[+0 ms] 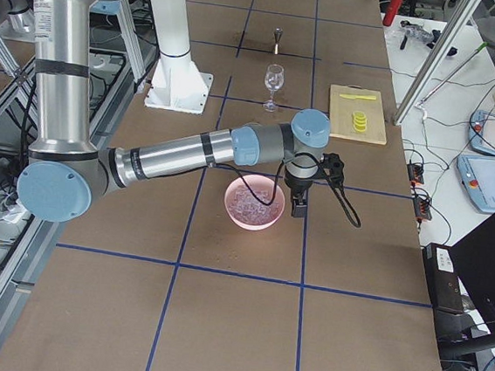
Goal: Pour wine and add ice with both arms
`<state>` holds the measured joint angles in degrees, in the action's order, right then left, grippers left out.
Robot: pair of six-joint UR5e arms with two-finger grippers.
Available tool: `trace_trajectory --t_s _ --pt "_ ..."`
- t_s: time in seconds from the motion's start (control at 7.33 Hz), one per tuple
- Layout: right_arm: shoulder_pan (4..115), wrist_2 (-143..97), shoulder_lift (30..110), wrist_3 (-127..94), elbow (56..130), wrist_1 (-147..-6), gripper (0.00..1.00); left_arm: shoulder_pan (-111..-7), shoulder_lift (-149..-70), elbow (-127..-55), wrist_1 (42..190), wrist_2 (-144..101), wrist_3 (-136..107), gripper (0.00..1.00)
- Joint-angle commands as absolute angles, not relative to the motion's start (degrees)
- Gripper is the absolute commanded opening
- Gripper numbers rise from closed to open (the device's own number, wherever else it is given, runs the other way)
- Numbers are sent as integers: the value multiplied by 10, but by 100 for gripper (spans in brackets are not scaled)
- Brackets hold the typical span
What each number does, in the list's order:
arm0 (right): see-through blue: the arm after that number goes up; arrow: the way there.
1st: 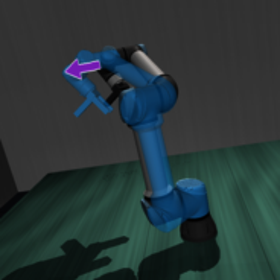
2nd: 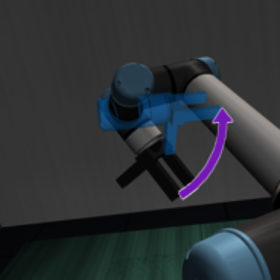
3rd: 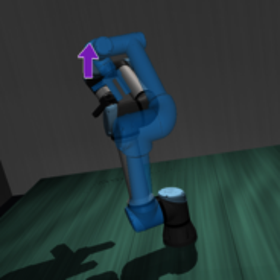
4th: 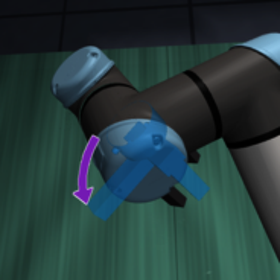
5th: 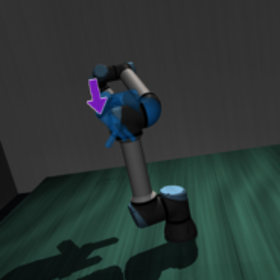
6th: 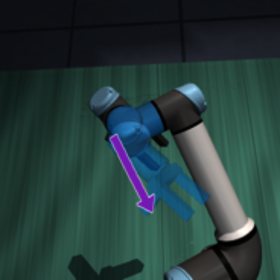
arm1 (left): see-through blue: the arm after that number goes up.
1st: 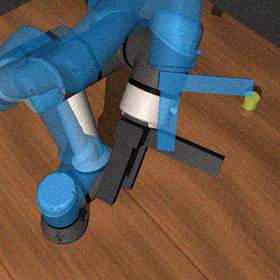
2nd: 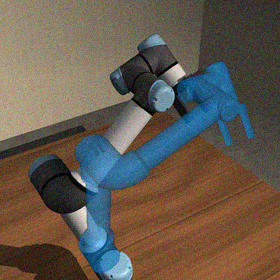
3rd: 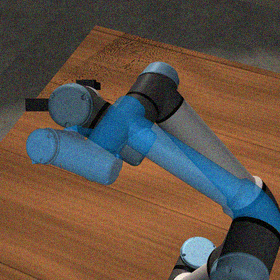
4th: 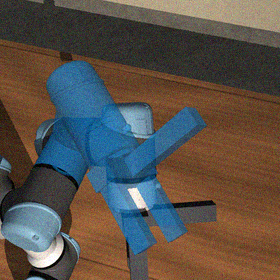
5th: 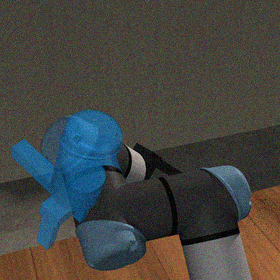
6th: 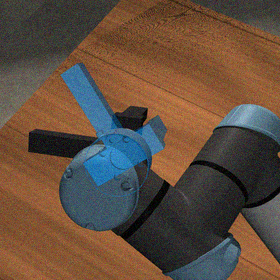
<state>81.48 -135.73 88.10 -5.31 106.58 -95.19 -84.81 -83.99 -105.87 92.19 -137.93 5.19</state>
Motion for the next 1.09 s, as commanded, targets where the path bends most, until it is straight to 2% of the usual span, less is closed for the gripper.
trace_trajectory --t_s 0.0,0.68,0.95 --pt "815 -1345 896 -56 1054 -950 100 -846 -839 -1051 921 -1382 53 100" --pt "815 -1399 888 -62 1056 -957 100 -853 -829 -1069 919 -1379 53 100" --pt "816 -1399 895 -61 1049 -954 100 -851 -863 -1047 920 -1382 53 100"
